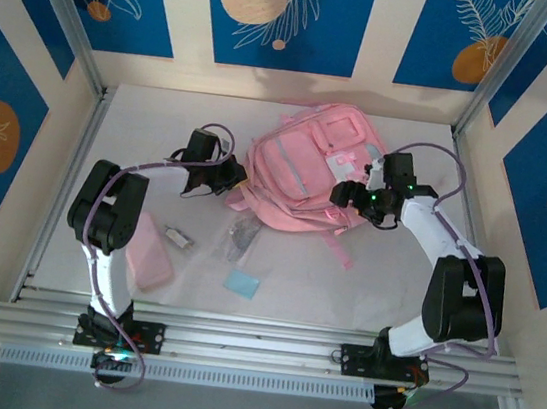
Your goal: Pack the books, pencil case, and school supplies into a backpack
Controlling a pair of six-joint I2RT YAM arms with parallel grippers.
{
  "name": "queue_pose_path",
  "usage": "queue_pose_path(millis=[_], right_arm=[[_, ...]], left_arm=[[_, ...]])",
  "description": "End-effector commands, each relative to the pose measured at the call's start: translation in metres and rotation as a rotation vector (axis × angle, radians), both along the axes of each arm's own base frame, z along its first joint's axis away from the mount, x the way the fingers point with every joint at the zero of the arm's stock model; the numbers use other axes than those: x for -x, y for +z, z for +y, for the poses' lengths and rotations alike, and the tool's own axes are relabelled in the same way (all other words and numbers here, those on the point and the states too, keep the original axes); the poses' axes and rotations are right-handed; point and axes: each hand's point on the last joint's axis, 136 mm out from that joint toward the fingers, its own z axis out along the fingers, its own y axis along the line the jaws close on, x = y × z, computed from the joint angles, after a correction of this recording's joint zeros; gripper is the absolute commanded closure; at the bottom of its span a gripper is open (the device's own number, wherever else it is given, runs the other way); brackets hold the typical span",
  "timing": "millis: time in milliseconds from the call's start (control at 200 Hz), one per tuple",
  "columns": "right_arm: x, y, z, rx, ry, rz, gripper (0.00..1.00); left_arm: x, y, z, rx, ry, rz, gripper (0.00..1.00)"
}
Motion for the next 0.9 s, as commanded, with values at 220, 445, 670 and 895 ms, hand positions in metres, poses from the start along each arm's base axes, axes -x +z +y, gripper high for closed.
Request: queue_pose_path(millis=[220,445,670,895], right_arm=[[-0.002,-0.031,0.032,-0.143,0.063,0.045,0.16],[-0.008,-0.003,0.048,-0.281,0.079,-0.016,0.17],[0.006,0.065,0.074,-0.303,0.181,-0.208,0.16],[0.022,0.046,0.072,-0.192,0.214,-0.153,0.16]], left_arm=[[-0.008,0.026,-0.019,0.05,-0.037,-0.072,1.0],[-0.007,0.025,-0.021,0.053,-0.04,-0.071,1.0],[-0.007,0.023,-0.022,0.057,-0.041,-0.067,1.0],[-0.008,0.021,-0.023,0.065,-0.045,-0.066,1.0]])
